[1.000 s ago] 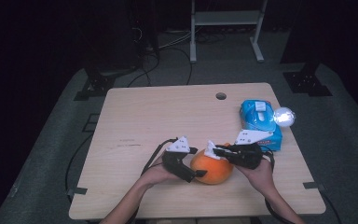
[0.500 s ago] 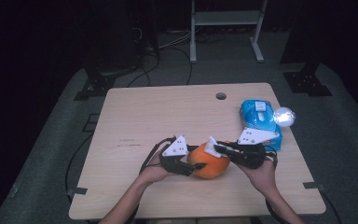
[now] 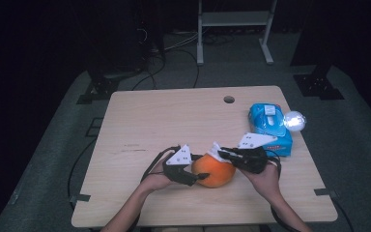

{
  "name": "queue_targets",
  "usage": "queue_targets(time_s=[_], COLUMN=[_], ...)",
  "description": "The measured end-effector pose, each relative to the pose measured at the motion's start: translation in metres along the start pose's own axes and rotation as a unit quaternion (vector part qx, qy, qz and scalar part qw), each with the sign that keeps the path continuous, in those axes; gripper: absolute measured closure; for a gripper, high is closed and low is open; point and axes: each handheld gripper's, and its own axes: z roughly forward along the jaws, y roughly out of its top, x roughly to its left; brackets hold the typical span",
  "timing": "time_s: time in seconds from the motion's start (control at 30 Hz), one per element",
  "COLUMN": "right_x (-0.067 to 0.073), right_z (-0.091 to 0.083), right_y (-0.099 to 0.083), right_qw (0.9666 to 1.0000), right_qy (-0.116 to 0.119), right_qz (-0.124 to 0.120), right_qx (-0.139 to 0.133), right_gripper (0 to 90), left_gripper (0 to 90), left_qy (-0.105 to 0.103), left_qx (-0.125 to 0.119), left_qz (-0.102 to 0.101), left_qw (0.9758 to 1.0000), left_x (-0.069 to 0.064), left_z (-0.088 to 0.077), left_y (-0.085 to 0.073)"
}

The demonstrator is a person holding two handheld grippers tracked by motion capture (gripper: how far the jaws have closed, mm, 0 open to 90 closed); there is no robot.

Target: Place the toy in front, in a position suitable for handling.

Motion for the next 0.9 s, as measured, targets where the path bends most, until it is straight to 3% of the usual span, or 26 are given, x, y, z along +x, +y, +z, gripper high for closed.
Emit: queue_targets(time_s=[0.1,0.2,0.33,0.43,0.5,0.57,0.7,0.8,0.9], right_x=[-0.016,-0.022,-0.012,-0.001,0.007,0.018,0.029,0.020,0.004], right_z=[-0.009,-0.014,-0.012,-0.009,-0.006,-0.002,0.006,0.008,0.006], right_y=[-0.015,-0.023,-0.019,-0.012,-0.006,0.001,0.010,0.011,0.007], right_qw=[0.9996,0.9989,0.9995,0.9999,1.0000,0.9997,0.9986,0.9992,0.9998], right_qy=[-0.010,-0.013,-0.019,-0.010,-0.004,0.013,0.019,0.019,0.002], right_qz=[0.028,0.045,0.024,0.009,-0.009,-0.021,-0.050,-0.036,-0.019], right_qx=[0.004,0.005,0.007,0.002,0.000,-0.001,0.004,0.001,0.000], right_gripper=[82.1,82.1,82.1,82.1,82.1,82.1,82.0,82.1,82.1], left_gripper=[36.6,34.4,19.4,18.2,22.5,28.4,28.6,30.2,30.8], left_qy=[-0.003,-0.001,0.004,-0.001,0.003,0.010,0.018,0.013,0.011], left_qx=[-0.004,-0.004,0.011,0.014,0.013,0.017,0.024,0.020,0.021], left_qz=[-0.005,-0.013,-0.045,-0.053,-0.039,-0.011,0.011,0.014,0.022], left_qw=[1.0000,0.9999,0.9989,0.9985,0.9991,0.9998,0.9995,0.9996,0.9995], left_x=[0.003,0.004,0.005,0.004,0.002,-0.003,-0.010,-0.010,-0.010], left_z=[-0.001,-0.001,0.002,0.003,0.002,0.001,0.003,0.003,0.003], left_y=[-0.004,-0.004,0.000,0.001,0.003,0.006,0.007,0.005,0.004])
